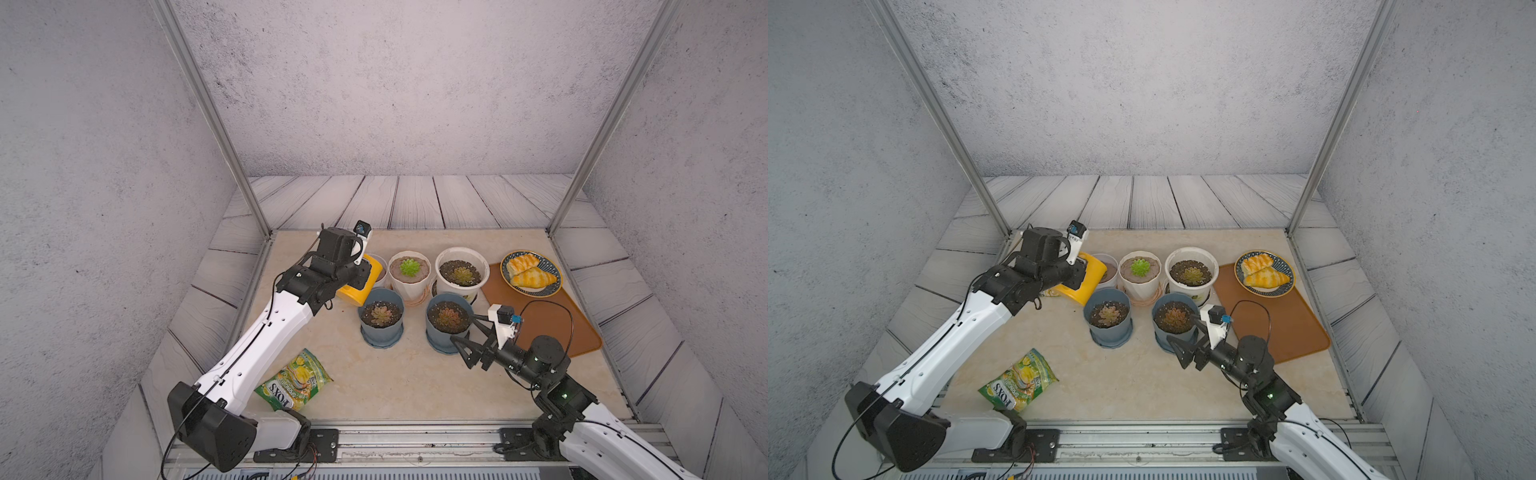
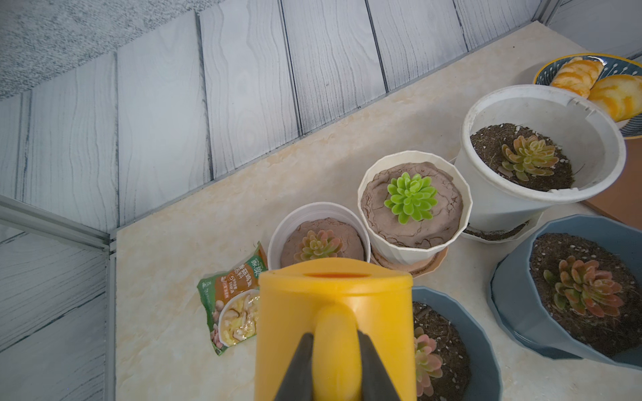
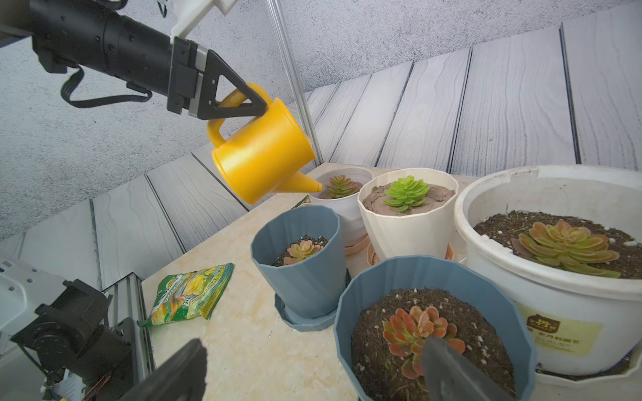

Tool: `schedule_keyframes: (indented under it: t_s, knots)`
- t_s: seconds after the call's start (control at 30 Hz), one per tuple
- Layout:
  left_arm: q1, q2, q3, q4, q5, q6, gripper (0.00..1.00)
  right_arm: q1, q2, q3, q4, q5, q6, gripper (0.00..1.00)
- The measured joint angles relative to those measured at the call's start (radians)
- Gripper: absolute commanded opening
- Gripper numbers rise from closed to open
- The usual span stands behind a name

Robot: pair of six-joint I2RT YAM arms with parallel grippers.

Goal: Water the succulent around the soil edge
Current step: Water the soil of the potted plant with water.

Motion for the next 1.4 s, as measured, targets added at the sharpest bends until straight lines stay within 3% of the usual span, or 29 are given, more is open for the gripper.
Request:
schedule_keyframes:
  t_s: [0.57,1.0,1.13,1.4]
  knots:
    - [0.0,0.113,0.056,0.081,0.033,-0.036,0.0,0.0,0.0,0.0,-0.003,0.0,-0.005,1.0]
    - [0.0,0.206,0.089,0.169,-0.005,-0.034,0.0,0.0,-0.018,0.002,-0.007,0.0,-0.006,1.0]
    - [0.0,0.111,-0.01,0.279,0.019,-0.043,0.0,0.0,-0.019,0.002,-0.006,0.0,-0.003,1.0]
    - [-0.001,-0.307,-0.444,0.597,0.113,-0.097,0.0,0.0,-0.02,0.002,0.0,-0.009,0.001,1.0]
